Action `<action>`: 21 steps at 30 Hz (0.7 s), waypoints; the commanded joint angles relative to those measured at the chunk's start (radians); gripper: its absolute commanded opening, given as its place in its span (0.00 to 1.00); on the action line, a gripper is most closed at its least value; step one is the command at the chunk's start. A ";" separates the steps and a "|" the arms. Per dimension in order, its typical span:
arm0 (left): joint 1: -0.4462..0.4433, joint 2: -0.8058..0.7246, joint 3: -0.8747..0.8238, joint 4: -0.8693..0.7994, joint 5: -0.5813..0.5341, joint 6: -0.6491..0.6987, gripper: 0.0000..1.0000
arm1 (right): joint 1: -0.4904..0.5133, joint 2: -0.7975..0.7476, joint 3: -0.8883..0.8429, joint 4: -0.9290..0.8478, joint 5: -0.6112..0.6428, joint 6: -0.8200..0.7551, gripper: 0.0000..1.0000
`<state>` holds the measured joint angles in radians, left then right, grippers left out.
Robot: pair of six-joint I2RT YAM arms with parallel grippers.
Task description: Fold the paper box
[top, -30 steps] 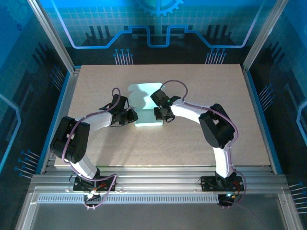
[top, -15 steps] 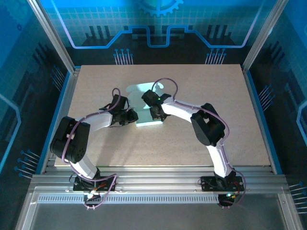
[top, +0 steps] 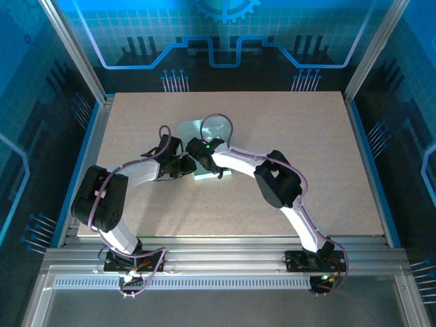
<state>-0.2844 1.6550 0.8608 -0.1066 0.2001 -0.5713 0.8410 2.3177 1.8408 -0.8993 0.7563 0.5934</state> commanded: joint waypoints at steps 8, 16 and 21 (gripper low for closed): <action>-0.005 -0.001 -0.017 -0.005 0.009 0.001 0.20 | -0.035 -0.139 -0.106 0.024 -0.235 -0.054 0.17; -0.006 -0.010 -0.013 -0.015 0.005 0.009 0.20 | -0.052 -0.214 -0.102 0.018 -0.247 -0.063 0.39; -0.006 -0.017 -0.011 -0.019 0.004 0.018 0.20 | -0.070 -0.282 -0.173 0.087 -0.300 -0.065 0.50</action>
<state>-0.2855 1.6550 0.8608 -0.1070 0.1997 -0.5701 0.7921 2.0949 1.7065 -0.8387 0.5022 0.5312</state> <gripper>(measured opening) 0.201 0.492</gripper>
